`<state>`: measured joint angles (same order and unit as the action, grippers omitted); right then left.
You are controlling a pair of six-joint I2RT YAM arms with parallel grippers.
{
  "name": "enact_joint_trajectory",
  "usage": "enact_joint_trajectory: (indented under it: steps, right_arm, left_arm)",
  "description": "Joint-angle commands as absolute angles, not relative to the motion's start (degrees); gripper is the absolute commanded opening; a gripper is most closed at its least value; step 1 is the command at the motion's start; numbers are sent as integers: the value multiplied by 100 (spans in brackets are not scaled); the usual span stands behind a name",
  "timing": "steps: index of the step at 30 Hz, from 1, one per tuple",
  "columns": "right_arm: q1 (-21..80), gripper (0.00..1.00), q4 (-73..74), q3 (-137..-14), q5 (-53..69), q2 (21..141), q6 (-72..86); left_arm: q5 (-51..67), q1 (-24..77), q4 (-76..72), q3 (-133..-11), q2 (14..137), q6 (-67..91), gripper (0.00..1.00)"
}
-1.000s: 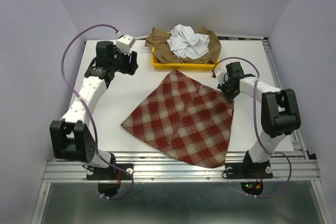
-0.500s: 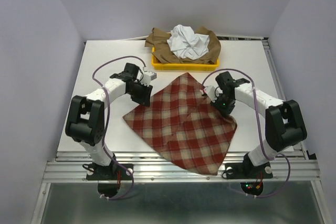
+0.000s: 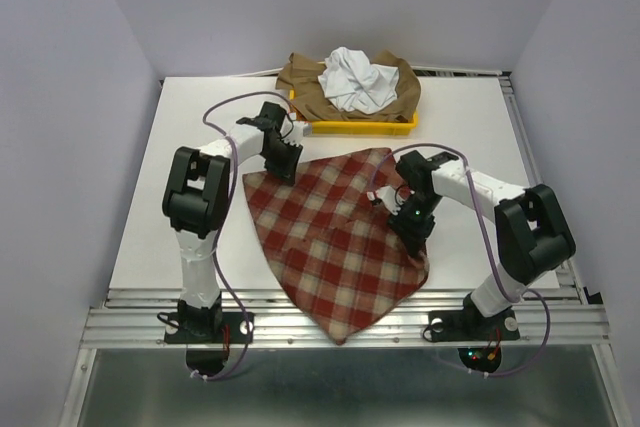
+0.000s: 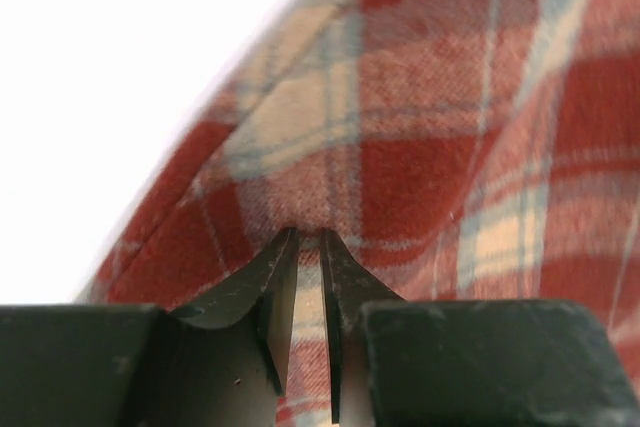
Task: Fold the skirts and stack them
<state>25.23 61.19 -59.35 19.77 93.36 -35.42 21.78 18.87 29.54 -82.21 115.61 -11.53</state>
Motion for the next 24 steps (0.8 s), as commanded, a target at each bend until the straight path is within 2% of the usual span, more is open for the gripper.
enact_joint_trajectory:
  steps: [1, 2, 6, 10, 11, 14, 20, 24]
  right_arm:
    - [2453, 53, 6916, -6547, 2786, 9264, -3410]
    - [2226, 63, 6960, -6626, 2769, 9090, -3428]
    - [1626, 65, 7075, -7092, 2479, 8649, -3603]
    - [1415, 59, 6725, -7216, 2425, 8368, -3586]
    - [1415, 57, 6628, -7138, 2478, 8341, -3516]
    - [1415, 53, 6399, -7040, 3021, 8463, -3507]
    - [1722, 47, 6284, -6742, 3147, 9130, -3823]
    - [1951, 41, 6267, -6189, 2473, 9298, -4086]
  left_arm:
    - [1434, 2082, 2795, -9156, 12145, -1283, 27]
    - [1380, 2118, 2821, -9489, 12207, -1362, 27]
    - [994, 2373, 2594, -9809, 12217, -1626, 28]
    - [1011, 2408, 2365, -9704, 11603, -1819, 37]
    - [1098, 2408, 2286, -9529, 11419, -1845, 43]
    - [1466, 2417, 2206, -9108, 10672, -1986, 50]
    - [1687, 2443, 2689, -8228, 9783, -1925, 51]
    - [1845, 2443, 2716, -7280, 9502, -1732, 50]
